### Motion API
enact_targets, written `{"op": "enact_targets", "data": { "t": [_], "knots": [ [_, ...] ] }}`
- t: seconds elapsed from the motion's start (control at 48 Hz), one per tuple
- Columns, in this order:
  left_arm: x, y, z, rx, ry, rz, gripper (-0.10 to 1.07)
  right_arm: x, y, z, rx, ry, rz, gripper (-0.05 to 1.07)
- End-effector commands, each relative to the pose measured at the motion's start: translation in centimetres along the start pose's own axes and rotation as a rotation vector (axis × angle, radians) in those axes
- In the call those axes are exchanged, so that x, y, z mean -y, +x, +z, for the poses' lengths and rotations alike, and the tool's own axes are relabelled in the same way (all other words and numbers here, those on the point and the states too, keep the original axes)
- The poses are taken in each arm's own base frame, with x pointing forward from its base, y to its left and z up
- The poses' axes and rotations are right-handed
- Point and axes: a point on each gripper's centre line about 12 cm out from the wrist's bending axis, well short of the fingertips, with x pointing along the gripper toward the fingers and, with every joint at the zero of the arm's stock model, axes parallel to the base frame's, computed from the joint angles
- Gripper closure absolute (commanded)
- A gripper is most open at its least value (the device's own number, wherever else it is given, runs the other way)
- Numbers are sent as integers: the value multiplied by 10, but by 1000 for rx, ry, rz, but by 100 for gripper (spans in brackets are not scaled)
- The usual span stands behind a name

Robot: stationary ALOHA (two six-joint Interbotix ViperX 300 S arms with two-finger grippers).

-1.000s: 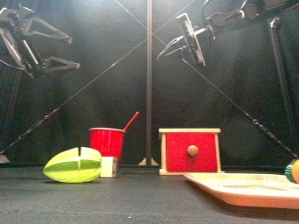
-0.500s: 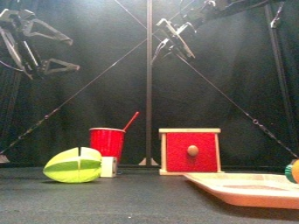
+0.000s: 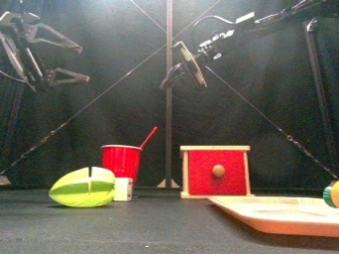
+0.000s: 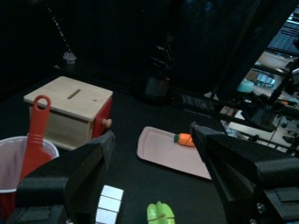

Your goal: Grab knife

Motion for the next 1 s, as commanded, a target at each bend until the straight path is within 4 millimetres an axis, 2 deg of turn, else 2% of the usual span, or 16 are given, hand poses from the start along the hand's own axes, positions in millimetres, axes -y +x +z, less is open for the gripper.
{"op": "enact_targets", "data": {
  "t": [0.0,0.208,0.583,0.833,0.979],
  "knots": [
    [0,2,4,13,0,0,-3,-12,-4,4,-24,-3,85,75],
    [-1,1,3,11,-14,8,-3,6,9,9,-46,2,53,52],
    [-1,1,3,9,-19,10,-3,29,34,0,-116,-26,-40,28],
    [-1,1,2,8,-18,12,-3,41,52,-4,-177,-32,-132,21],
    [-1,1,2,7,-17,12,-3,39,68,-10,-241,-48,-160,21]
  ]
}}
